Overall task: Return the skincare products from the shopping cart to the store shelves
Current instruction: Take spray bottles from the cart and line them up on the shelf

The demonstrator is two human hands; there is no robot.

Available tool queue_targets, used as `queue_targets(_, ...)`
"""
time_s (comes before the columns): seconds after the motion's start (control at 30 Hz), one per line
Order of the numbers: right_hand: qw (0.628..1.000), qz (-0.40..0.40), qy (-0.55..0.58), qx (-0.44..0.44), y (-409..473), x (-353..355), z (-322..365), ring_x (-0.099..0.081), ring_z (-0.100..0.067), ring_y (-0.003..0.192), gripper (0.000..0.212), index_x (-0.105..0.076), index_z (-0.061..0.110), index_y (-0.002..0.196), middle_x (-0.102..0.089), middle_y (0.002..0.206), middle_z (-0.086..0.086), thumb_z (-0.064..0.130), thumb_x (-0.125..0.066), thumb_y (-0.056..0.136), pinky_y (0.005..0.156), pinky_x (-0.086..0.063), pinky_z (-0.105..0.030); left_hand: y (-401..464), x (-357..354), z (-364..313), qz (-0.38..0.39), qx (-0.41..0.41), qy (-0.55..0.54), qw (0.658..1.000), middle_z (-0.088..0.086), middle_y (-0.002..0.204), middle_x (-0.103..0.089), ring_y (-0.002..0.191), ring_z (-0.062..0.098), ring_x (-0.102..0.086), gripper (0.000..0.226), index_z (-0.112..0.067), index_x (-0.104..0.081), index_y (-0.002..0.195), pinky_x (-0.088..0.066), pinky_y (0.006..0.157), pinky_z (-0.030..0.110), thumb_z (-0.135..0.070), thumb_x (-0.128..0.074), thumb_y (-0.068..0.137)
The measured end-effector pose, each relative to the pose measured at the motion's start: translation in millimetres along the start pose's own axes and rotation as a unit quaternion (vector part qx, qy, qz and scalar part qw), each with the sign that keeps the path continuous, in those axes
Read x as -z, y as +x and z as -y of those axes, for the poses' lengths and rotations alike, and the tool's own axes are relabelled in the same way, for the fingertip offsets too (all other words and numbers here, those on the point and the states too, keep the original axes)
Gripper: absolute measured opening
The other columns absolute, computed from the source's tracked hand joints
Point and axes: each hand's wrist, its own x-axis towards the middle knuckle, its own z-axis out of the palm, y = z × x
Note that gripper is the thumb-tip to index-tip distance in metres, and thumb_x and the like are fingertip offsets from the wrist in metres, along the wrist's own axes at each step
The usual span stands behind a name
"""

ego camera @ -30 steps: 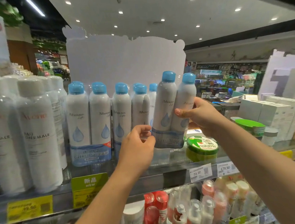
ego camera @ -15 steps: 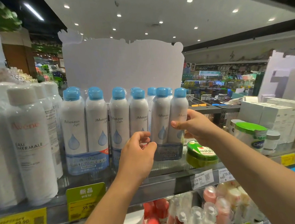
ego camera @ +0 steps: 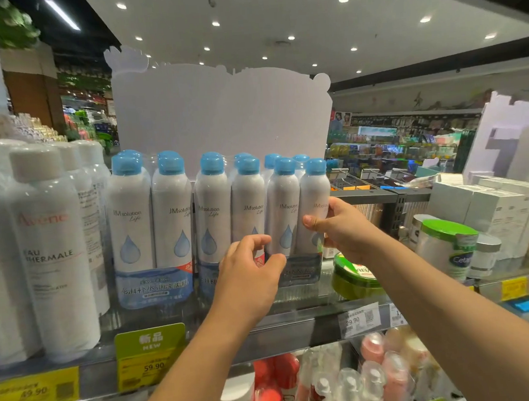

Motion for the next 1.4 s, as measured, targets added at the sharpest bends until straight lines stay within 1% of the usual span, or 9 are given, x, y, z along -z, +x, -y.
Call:
queue_targets(0.27,1.0,0.002,0.024,-0.005,-7,-5,0,-0.063,-0.019,0.104,0.031,-0.056,0.017,0.127,-0.067,0.112,-0.002,0.014,-0.067,0.099,0.073,-0.048,-0.028,-4,-4,-2,0.012,0.004,-0.001,1.0,-0.013,0.127,-0.048,0.128,0.015,-0.046,0.029,-0.041,-0.055,0.121,-0.042,0.111,0.045,-0.037,-0.064,0.095)
queue_targets(0.57,0.998,-0.051,-0.013,-0.019,-13,-6,1,-0.065,-0.02,0.103,0.029,-0.059,0.013,0.131,-0.069,0.119,-0.008,0.014,-0.063,0.102,0.068,-0.046,-0.029,-6,-1,-1,0.02,-0.002,-0.018,1.0,-0.014,0.128,-0.048,0.127,0.016,-0.047,0.03,-0.041,-0.054,0.122,-0.043,0.111,0.049,-0.039,-0.064,0.094)
queue_targets(0.67,0.997,-0.068,-0.039,-0.024,-12,-8,-1,-0.066,-0.023,0.103,0.035,-0.053,0.016,0.136,-0.067,0.12,-0.008,0.015,-0.062,0.102,0.082,-0.059,-0.043,-7,-2,1,0.024,-0.004,-0.022,0.999,-0.013,0.127,-0.048,0.127,0.017,-0.048,0.029,-0.042,-0.053,0.121,-0.043,0.111,0.049,-0.039,-0.064,0.095)
queue_targets(0.77,0.996,-0.076,-0.051,-0.025,-12,-10,-1,-0.066,-0.025,0.109,0.037,-0.054,0.018,0.138,-0.067,0.123,-0.007,0.015,-0.062,0.102,0.095,-0.058,-0.053,-7,-1,5,0.029,-0.004,-0.031,0.999,-0.014,0.127,-0.049,0.127,0.017,-0.048,0.028,-0.043,-0.053,0.119,-0.044,0.111,0.05,-0.041,-0.064,0.094)
queue_targets(0.9,0.994,-0.081,-0.067,-0.019,-10,-11,1,-0.065,-0.023,0.11,0.035,-0.054,0.019,0.138,-0.067,0.124,-0.004,0.015,-0.059,0.104,0.096,-0.058,-0.049,-6,1,8,0.032,-0.002,-0.032,0.999,-0.013,0.128,-0.05,0.127,0.018,-0.049,0.029,-0.042,-0.054,0.121,-0.044,0.111,0.05,-0.04,-0.064,0.094)
queue_targets(1.03,0.994,-0.087,-0.066,-0.021,-15,-11,-1,-0.065,-0.018,0.102,0.031,-0.055,0.018,0.134,-0.068,0.12,-0.004,0.019,-0.06,0.103,0.077,-0.051,-0.031,-9,4,10,0.034,-0.006,-0.045,0.998,-0.011,0.129,-0.054,0.12,0.014,-0.053,0.028,-0.041,-0.055,0.12,-0.046,0.108,0.045,-0.038,-0.065,0.094)
queue_targets(1.17,0.99,-0.134,-0.025,-0.029,-27,-7,-6,-0.058,-0.022,0.122,0.064,-0.04,0.019,0.154,-0.057,0.139,-0.001,0.028,-0.068,0.097,0.103,-0.05,-0.041,-14,5,2,0.051,-0.02,-0.094,0.994,-0.012,0.128,-0.058,0.117,0.008,-0.057,0.045,-0.04,-0.058,0.124,-0.048,0.104,0.038,-0.05,-0.067,0.082)
queue_targets(1.27,0.986,-0.16,0.045,-0.01,-49,4,-2,-0.057,-0.022,0.124,0.054,-0.048,0.019,0.147,-0.058,0.138,-0.004,0.025,-0.068,0.097,0.109,-0.048,-0.042,-19,1,-9,0.089,-0.038,-0.131,0.987,-0.012,0.131,-0.057,0.118,0.009,-0.056,0.056,-0.042,-0.056,0.126,-0.048,0.095,0.03,-0.056,-0.063,0.072)
queue_targets(1.4,0.967,-0.202,0.151,0.019,-90,19,3,-0.062,-0.026,0.116,0.032,-0.058,0.018,0.132,-0.063,0.126,-0.009,0.019,-0.063,0.101,0.108,-0.051,-0.043,-26,-11,-22,0.113,-0.06,-0.184,0.975,-0.016,0.126,-0.061,0.118,0.012,-0.058,0.07,-0.041,-0.06,0.123,-0.05,0.099,0.036,-0.067,-0.065,0.059)
